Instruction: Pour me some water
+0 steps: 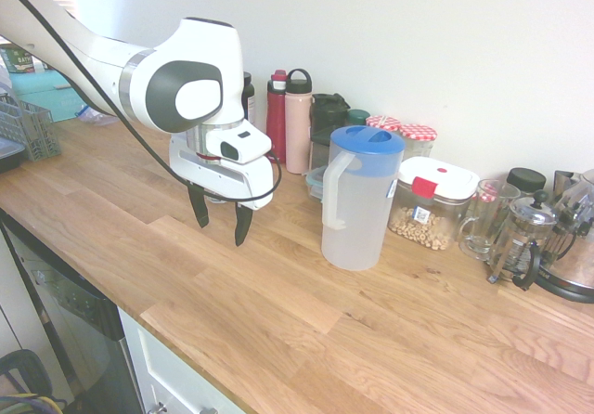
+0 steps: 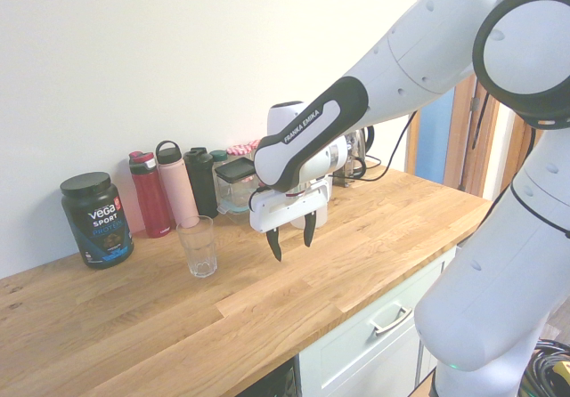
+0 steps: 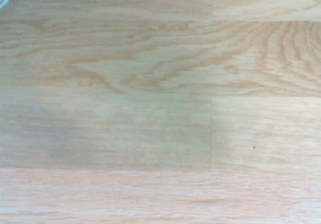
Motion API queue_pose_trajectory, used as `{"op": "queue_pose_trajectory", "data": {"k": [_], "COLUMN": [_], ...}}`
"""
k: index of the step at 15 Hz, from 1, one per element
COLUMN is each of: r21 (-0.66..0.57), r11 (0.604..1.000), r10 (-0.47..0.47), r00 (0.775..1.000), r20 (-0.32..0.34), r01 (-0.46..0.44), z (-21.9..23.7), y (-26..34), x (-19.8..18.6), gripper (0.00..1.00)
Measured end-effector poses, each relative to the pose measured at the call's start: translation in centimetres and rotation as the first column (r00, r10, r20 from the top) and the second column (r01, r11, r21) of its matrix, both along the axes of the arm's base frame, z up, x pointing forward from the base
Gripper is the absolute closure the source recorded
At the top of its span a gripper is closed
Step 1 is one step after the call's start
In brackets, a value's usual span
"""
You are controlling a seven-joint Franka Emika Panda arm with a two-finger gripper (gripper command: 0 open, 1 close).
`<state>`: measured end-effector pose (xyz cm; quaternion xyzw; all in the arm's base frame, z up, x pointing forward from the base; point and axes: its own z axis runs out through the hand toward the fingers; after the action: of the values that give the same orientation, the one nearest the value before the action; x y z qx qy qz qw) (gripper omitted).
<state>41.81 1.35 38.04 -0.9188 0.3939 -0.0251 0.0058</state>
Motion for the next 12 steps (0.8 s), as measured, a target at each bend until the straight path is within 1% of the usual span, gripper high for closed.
{"op": "queue_pose_trajectory", "data": {"k": [2, 4, 6, 9, 12], "r21": [0.003, 0.001, -0.002, -0.020, -0.030], "r11": [1.000, 1.000, 1.000, 0.999, 0.998], "r10": [-0.002, -0.004, -0.014, -0.027, -0.046], "r00": [1.000, 0.999, 0.998, 0.995, 0.991], "r20": [0.007, 0.033, 0.054, 0.093, 0.128], "r01": [0.002, 0.004, 0.014, 0.029, 0.050], "z": [0.1, 1.7, 5.4, 12.7, 17.8], "y": [0.0, 0.0, -0.4, -2.2, -6.0], "x": [0.1, 0.0, -0.4, -1.0, -1.1], "gripper": [0.00, 0.00, 0.00, 0.00, 0.00]}}
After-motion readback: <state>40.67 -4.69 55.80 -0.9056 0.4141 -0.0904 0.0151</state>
